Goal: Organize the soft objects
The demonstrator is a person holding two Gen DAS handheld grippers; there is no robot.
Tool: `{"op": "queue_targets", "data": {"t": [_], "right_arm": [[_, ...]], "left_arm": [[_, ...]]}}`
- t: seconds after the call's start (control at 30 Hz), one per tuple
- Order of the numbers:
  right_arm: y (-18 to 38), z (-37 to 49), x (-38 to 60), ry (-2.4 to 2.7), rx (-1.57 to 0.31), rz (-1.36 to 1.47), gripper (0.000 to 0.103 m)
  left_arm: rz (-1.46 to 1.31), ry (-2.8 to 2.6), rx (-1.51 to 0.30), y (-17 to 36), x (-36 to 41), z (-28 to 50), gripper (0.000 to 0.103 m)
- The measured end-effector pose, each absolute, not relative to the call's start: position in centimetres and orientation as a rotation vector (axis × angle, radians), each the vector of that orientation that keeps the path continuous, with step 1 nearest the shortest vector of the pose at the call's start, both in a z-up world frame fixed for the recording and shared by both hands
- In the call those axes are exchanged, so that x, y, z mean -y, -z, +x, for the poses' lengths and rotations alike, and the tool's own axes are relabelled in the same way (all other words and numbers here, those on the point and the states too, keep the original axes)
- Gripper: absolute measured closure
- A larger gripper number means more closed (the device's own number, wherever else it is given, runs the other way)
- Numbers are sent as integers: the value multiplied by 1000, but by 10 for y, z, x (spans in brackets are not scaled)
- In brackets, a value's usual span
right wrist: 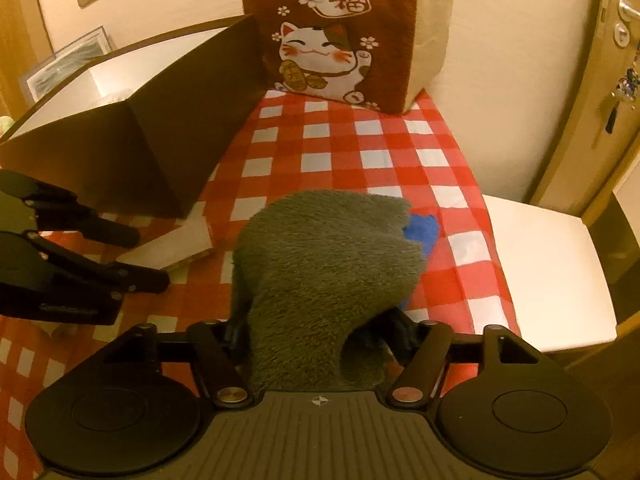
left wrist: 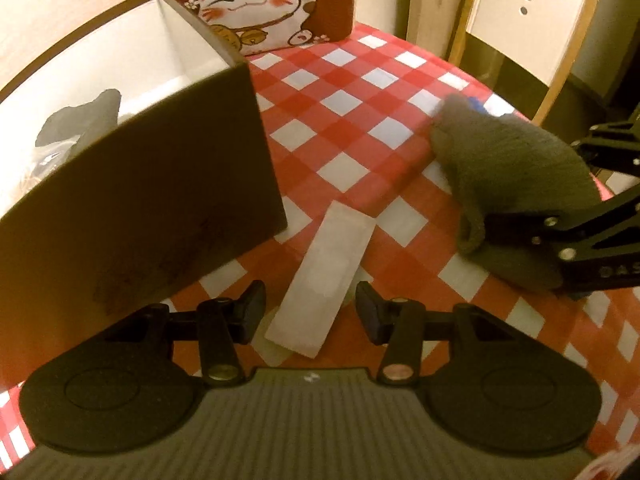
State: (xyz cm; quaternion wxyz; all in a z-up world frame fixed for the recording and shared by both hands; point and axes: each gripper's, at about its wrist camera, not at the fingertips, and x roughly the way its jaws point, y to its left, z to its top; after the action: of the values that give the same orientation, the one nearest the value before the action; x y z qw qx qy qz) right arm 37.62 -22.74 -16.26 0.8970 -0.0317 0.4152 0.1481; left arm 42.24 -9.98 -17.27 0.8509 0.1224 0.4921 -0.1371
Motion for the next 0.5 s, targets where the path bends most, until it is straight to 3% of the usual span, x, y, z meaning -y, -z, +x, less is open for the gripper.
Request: {"op": "queue_targets", "data": {"t": [0.23,0.5], "right_arm": [[157,376,231,-311,-822,-43,25],[155,386,225,-322,-804,-65,25]], "left_arm": [[184,273,-1060,173,102,426,72],[82,172,-1125,171,103,428,73]]}}
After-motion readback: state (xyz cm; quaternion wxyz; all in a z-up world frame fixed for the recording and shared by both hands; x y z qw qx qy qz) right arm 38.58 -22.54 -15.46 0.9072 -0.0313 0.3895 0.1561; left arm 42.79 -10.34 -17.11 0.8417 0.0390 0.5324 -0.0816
